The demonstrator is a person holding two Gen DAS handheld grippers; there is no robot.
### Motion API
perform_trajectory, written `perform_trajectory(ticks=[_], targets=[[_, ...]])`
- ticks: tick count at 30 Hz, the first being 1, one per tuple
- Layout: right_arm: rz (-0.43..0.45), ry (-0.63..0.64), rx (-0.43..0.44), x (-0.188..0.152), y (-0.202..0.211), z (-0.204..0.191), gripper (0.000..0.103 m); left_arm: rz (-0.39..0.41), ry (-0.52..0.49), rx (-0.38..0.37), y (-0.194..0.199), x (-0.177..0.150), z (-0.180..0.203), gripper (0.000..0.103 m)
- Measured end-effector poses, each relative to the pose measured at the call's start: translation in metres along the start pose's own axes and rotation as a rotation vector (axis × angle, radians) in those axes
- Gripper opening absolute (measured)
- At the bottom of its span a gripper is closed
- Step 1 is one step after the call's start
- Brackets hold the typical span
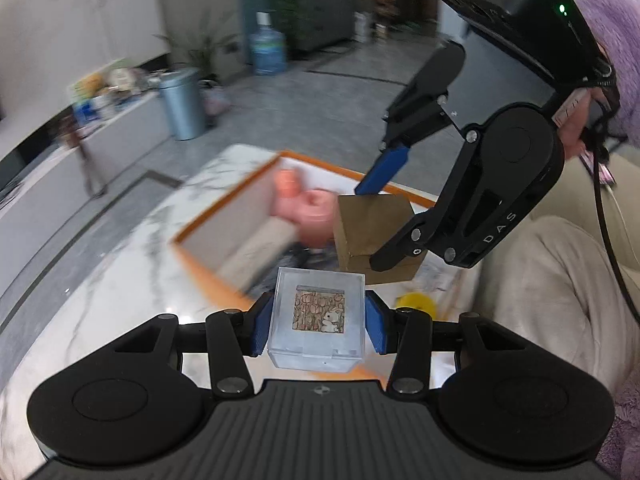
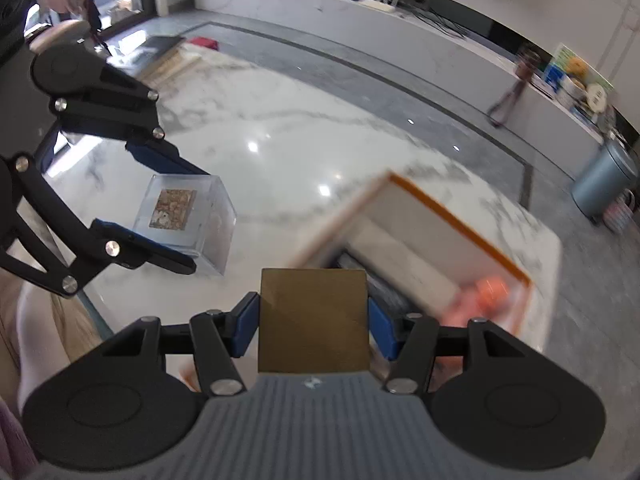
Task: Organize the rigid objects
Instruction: 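Lift both boxes and carry them over the orange box, then lower the clear cube and brown box into the box and open both grippers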
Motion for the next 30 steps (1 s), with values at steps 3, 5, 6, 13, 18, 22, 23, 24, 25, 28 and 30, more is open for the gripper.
perform_trajectory(ticks=[3, 5, 6, 13, 18, 22, 23, 24, 25, 28, 30], targets=[[-0.026, 0.021, 0.009, -0.023, -0.005, 0.018, 0.059, -0.045, -0.051, -0.055, -0.033, 0.007, 0.008, 0.054], [-0.053, 0.052, 0.024, -0.033, -0.017, 0.027, 0.059, -0.077, -0.066, -0.089, -0.052, 0.006, 0.008, 0.054], [-0.067, 0.077, 0.037, -0.037, -0.024, 0.03, 0.059, -0.097, -0.07, -0.101, -0.063, 0.006, 0.007, 0.054], [-0.154, 0.283, 0.153, -0.055, -0.071, 0.038, 0.059, -0.209, -0.107, -0.198, -0.112, -0.004, 0.008, 0.054], [-0.208, 0.475, 0.217, -0.057, -0.103, 0.038, 0.059, -0.282, -0.156, -0.261, -0.143, -0.012, 0.006, 0.054], [-0.221, 0.57, 0.287, -0.06, -0.115, 0.036, 0.059, -0.312, -0.179, -0.289, -0.154, -0.017, 0.011, 0.054], [-0.219, 0.589, 0.297, -0.061, -0.117, 0.035, 0.059, -0.32, -0.182, -0.296, -0.157, -0.019, 0.012, 0.054], [-0.221, 0.611, 0.309, -0.062, -0.119, 0.033, 0.059, -0.328, -0.191, -0.298, -0.16, -0.021, 0.012, 0.054], [-0.226, 0.632, 0.319, -0.064, -0.121, 0.032, 0.059, -0.335, -0.201, -0.3, -0.163, -0.023, 0.013, 0.054], [-0.222, 0.694, 0.347, -0.067, -0.124, 0.027, 0.059, -0.353, -0.215, -0.309, -0.17, -0.027, 0.013, 0.054], [-0.222, 0.709, 0.355, -0.067, -0.125, 0.025, 0.059, -0.359, -0.221, -0.312, -0.174, -0.03, 0.014, 0.054]])
Point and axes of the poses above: each gripper's, at about its wrist camera, not at the fingertips, and y roughly against the way its jaws point, z to its right, x to its top, the point moved 5 cm from there along -y, roughly the way its jaws point, and after that the axes turned 6 degrees about -y, right-handed, at the moved point
